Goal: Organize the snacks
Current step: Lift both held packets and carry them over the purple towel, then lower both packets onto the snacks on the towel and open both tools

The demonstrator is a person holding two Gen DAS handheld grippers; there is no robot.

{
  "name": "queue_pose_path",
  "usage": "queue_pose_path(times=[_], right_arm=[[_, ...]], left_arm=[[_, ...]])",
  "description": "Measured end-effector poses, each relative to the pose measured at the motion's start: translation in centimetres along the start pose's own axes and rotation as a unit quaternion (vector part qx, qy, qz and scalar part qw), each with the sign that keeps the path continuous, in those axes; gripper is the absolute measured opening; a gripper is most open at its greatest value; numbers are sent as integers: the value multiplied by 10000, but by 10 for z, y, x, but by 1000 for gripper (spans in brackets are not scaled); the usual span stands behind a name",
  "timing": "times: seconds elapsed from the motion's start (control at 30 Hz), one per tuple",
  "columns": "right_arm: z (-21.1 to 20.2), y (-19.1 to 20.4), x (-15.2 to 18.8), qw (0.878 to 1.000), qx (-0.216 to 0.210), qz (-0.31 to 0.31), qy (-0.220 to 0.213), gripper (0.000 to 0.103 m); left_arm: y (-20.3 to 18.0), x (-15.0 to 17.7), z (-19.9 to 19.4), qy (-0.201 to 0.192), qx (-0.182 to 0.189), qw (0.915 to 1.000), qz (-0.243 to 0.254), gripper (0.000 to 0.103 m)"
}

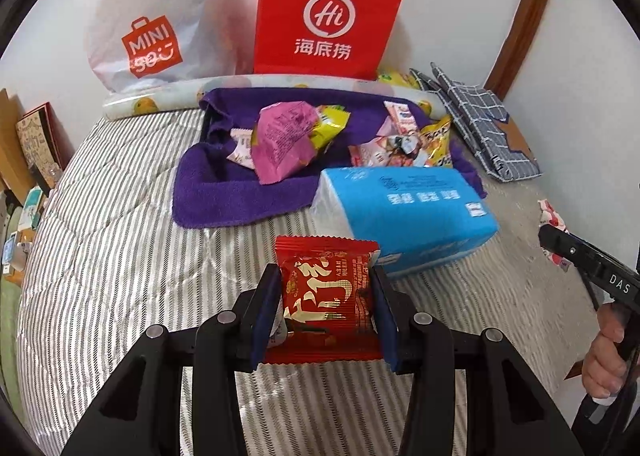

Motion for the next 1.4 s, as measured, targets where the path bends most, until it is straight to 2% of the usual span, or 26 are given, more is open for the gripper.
queue_pose_path(times=[0.33,0.63,1.03,1.4], right_arm=[[-9,26,-35,9996,-172,-167,-159,48],[1,46,-75,9988,-301,-254,-297,48],[38,58,-126,9980,-190,-446,-415,48],[78,63,-157,9983,-361,-305,-340,48]], left_arm=[[-18,-34,-4,-138,151,9997,128,44],[-21,-73,1,-236,165,9994,202,44],[-14,-131,26,-365,127,9992,123,44],[5,-169,41,-506,19,9987,-7,44]])
Point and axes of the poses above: each gripper's, at about its wrist camera, not at the fingertips, and z roughly the way its jaws point, y to its left, x to its underside, the point moved 10 cm from there along z, roughly the way its jaws point, and after that the axes turned 9 degrees about x, right-handed, at the moved point
